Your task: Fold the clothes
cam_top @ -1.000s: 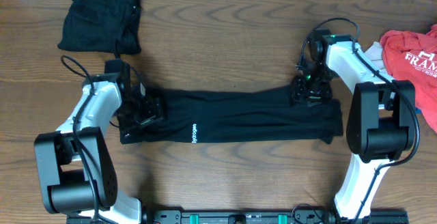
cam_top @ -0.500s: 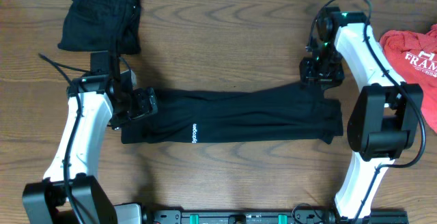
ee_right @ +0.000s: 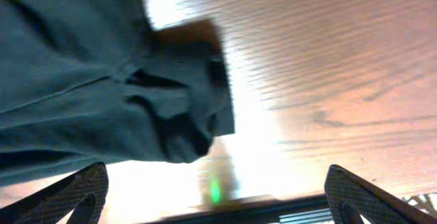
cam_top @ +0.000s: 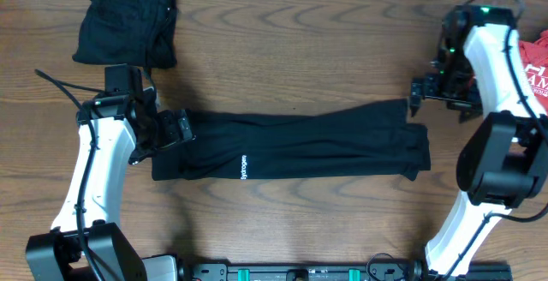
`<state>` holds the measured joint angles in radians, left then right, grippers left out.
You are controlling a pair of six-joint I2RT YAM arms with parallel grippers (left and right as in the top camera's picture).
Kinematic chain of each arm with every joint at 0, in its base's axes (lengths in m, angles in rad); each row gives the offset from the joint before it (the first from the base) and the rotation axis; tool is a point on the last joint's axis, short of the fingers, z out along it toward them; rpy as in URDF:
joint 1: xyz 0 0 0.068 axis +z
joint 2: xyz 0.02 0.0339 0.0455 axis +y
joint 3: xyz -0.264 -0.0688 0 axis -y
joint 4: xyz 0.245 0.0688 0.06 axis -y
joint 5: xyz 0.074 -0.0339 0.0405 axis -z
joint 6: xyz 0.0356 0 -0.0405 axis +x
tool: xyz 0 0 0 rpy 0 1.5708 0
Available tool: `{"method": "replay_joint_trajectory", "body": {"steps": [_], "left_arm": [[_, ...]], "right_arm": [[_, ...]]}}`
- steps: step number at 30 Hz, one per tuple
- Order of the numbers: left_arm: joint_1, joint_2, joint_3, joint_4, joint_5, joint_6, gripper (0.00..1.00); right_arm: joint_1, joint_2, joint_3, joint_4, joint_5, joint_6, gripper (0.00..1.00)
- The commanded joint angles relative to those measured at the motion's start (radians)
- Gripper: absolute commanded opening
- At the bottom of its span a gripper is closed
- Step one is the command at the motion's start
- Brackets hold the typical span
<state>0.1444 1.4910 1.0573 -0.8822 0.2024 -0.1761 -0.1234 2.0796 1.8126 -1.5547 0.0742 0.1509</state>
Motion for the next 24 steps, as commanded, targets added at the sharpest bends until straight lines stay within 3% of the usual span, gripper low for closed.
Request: {"method": "replay_joint_trajectory", "body": {"steps": [1,5,13,24], "left_arm": [[0.006,-0.004,0.024,0.001,-0.013,-0.001,0.98],[0.006,-0.004,0.024,0.001,-0.013,-0.001,0.98],[0.006,-0.004,0.024,-0.011,-0.013,-0.001,0.98],[0.006,-0.004,0.024,-0.012,-0.013,-0.001,0.98]], "right_arm": [[-0.021,-0.032,-0.021,0.012,0.005,0.028,0.99],[-0.021,-0.032,-0.100,0.095,-0.094,-0.069,0.99],[-0.116,-0.032,-0.298,0.345,-0.525,-0.330,0.99],[-0.253,-0.032,-0.337,0.357,-0.498,-0.380,0.99]]}}
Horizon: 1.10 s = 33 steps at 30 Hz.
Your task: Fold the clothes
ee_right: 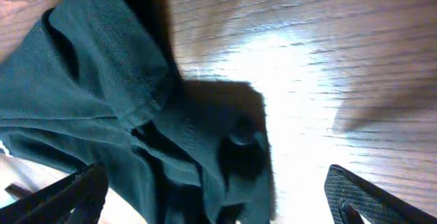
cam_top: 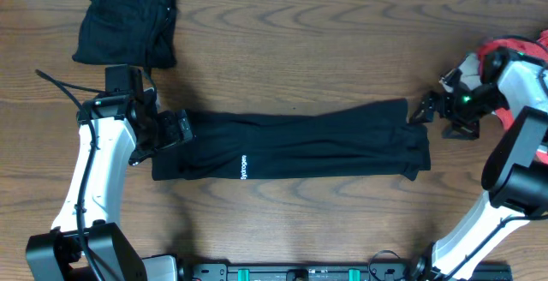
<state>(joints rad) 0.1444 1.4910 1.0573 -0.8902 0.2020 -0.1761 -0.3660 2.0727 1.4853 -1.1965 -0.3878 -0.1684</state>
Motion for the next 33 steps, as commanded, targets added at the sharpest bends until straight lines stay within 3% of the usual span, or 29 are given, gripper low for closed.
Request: {"method": "replay_joint_trajectory", "body": {"steps": [1,24,27,33], "left_arm": [[0.006,-0.004,0.024,-0.006,-0.012,-0.001,0.98],[0.006,-0.004,0.024,-0.011,-0.012,-0.002,0.98],[0.006,-0.004,0.024,-0.011,-0.012,-0.002,0.98],[0.006,-0.004,0.024,-0.013,-0.012,-0.001,0.98]], "right_arm": [[-0.015,-0.025,-0.016,-0.003,-0.049,-0.074,0.99],[-0.019,-0.025,-0.259,0.106,-0.190,-0.098,0.98],[-0.019,-0.025,-0.303,0.147,-0.197,-0.097,0.91],[-0.020,-0.025,-0.335,0.203,-0.196,-0.071,0.59]]}}
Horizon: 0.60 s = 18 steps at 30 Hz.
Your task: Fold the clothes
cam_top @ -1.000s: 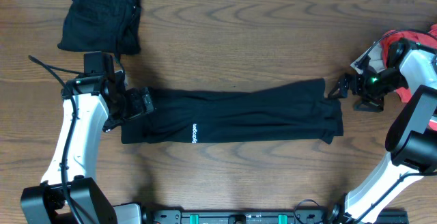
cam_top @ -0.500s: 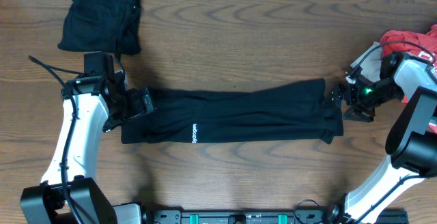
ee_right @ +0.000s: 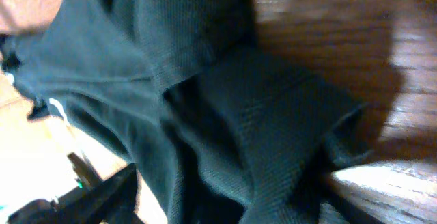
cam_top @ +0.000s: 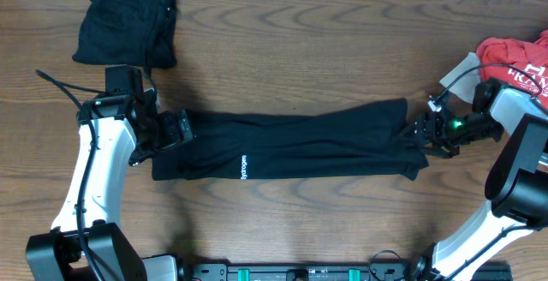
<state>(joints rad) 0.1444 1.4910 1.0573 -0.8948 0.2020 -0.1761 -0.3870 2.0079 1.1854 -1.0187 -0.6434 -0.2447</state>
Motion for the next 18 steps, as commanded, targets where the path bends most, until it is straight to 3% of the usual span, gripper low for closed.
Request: {"method": "replay_joint_trajectory", "body": {"steps": [1,4,10,18], "left_arm": [[0.006,-0.004,0.024,-0.010,-0.012,-0.002,0.98],[0.006,-0.004,0.024,-0.014,-0.012,-0.001,0.98],[0.006,-0.004,0.024,-0.018,-0.012,-0.002,0.98],[0.006,-0.004,0.024,-0.018,-0.012,-0.002,0.98]], "right_arm": [[0.001,0.040,-0.035,0.027,0.060,0.008,0.55],[0.001,0.040,-0.034,0.040,0.064,0.040,0.41],[-0.008,0.039,0.003,0.031,0.089,0.076,0.01],[-0.014,0.031,0.122,-0.035,0.243,0.145,0.01]]}}
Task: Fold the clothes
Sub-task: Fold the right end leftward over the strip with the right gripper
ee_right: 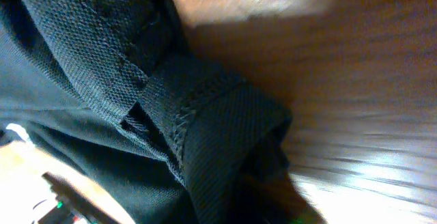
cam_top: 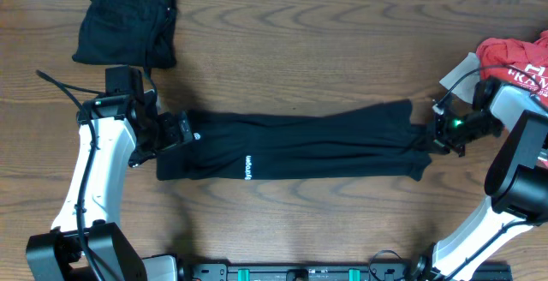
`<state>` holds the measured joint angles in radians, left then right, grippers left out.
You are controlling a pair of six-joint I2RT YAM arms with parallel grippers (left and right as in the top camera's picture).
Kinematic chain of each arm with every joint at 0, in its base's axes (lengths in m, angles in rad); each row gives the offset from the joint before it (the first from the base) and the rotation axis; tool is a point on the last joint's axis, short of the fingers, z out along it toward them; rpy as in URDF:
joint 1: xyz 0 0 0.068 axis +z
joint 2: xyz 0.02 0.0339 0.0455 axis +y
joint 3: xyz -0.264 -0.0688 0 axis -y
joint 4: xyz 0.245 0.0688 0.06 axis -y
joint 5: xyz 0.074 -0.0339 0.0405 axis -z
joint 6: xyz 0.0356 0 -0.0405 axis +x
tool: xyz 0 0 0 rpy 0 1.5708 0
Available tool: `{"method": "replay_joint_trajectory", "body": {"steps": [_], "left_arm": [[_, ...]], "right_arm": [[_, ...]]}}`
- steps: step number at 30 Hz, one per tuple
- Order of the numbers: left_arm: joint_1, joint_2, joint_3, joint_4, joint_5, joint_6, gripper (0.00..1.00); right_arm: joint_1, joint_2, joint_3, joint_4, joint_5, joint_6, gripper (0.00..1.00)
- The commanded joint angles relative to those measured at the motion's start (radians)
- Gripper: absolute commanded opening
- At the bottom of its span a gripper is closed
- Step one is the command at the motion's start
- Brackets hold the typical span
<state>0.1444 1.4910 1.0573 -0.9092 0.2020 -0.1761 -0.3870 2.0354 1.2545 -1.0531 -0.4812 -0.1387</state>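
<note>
A black garment, folded into a long strip with a small white logo, lies across the middle of the table. My left gripper is shut on its left end. At the right end, my right gripper is shut on the bunched hem, which is drawn to a point there. In the right wrist view the hem and its stitching fill the frame. The fingers are hidden under the cloth.
A folded black pile sits at the back left corner. A red garment with white lettering lies at the right edge behind my right arm. Bare wood shows to the right of the hem.
The right gripper went from just touching the strip's right end to gripping the hem. The whole strip has shifted slightly right and looks tauter. The left gripper shifted right with it.
The right gripper was first open above the table behind the strip's right end. It then stood lower, just off that end, then at the hem. Now it holds the hem, and the strip is pulled a little to the right. The left gripper stayed at the left end throughout.
</note>
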Motion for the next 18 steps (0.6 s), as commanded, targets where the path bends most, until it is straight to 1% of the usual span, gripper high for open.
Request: {"method": "replay_joint_trajectory", "body": {"steps": [1,7,10,13,18], "left_arm": [[0.006,-0.004,0.024,-0.003,-0.012,-0.001,0.98],[0.006,-0.004,0.024,-0.003,-0.012,-0.001,0.98],[0.006,-0.004,0.024,-0.003,-0.012,-0.002,0.98],[0.006,-0.004,0.024,-0.003,-0.012,-0.001,0.98],[0.006,-0.004,0.024,-0.004,-0.012,-0.002,0.98]], "right_arm": [[-0.018,-0.003,0.071,-0.004,0.085,0.047,0.01],[-0.039,-0.062,0.171,-0.032,0.098,0.083,0.01],[-0.038,-0.108,0.206,-0.055,0.149,0.095,0.01],[-0.037,-0.146,0.220,-0.070,0.191,0.101,0.01],[-0.030,-0.182,0.220,-0.091,0.196,0.124,0.01]]}}
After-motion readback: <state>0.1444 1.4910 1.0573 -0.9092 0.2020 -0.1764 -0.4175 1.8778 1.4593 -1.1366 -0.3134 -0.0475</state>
